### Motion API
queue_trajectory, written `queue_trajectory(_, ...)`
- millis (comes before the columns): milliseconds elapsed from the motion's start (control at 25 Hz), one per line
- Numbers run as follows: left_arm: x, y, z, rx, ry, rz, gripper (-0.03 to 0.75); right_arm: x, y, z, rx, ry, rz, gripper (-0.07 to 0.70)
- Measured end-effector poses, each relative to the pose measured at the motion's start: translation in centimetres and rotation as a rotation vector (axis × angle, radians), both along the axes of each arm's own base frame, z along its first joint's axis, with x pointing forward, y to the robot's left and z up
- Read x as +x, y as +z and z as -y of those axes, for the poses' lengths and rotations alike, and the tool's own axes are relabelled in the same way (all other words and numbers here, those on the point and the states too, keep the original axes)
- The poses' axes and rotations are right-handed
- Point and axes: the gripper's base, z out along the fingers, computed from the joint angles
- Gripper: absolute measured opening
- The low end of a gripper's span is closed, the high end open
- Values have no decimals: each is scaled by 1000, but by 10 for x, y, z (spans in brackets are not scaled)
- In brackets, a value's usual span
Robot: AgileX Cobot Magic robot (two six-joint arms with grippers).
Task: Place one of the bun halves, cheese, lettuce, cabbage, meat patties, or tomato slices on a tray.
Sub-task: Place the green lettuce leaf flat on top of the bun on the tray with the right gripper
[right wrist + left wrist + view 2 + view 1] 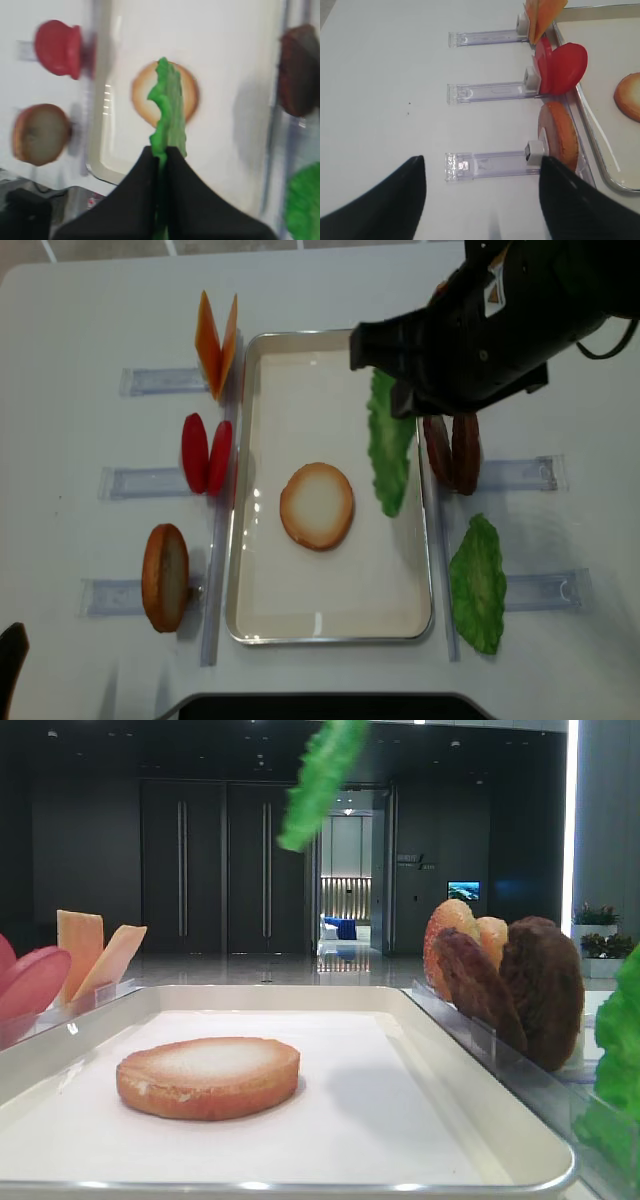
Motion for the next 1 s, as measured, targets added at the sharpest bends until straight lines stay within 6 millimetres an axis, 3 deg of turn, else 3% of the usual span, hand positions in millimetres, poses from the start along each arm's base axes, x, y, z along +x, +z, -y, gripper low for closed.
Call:
queue_trajectory(160,0,0,0,0,0,0,535,10,-6,-22,141,56,23,6)
queue_trajectory(680,0,0,0,0,0,0,535,37,-71,-69,206,153,-74,6)
queue_trajectory(1000,0,0,0,0,0,0,535,44,-101,-82,177,178,-85,6)
